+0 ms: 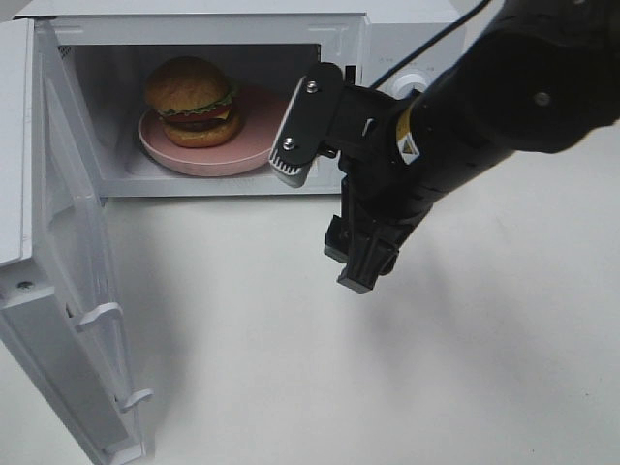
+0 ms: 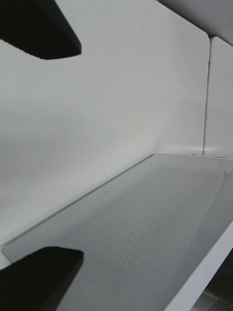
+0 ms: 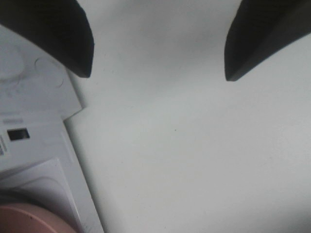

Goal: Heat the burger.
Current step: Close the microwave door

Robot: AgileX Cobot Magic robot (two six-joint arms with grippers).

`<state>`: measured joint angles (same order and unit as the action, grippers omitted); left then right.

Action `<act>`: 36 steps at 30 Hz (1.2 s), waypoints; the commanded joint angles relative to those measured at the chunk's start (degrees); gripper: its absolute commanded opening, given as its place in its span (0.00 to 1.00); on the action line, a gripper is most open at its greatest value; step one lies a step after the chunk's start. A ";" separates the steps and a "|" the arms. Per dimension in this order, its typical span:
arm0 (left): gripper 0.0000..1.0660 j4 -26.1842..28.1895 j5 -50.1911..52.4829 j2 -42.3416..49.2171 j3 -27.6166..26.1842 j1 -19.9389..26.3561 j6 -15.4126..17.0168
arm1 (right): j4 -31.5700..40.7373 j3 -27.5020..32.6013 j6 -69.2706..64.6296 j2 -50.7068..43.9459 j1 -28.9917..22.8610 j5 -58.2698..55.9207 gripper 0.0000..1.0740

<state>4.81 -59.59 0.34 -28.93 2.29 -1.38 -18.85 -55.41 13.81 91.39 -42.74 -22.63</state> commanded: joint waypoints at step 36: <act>0.92 0.29 0.17 1.15 0.11 0.11 0.00 | 2.64 9.68 -27.33 -40.45 0.06 -38.33 0.67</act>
<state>4.81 -59.59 0.34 -28.93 2.29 -1.38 -16.62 -45.95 -13.41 51.39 -42.69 -60.05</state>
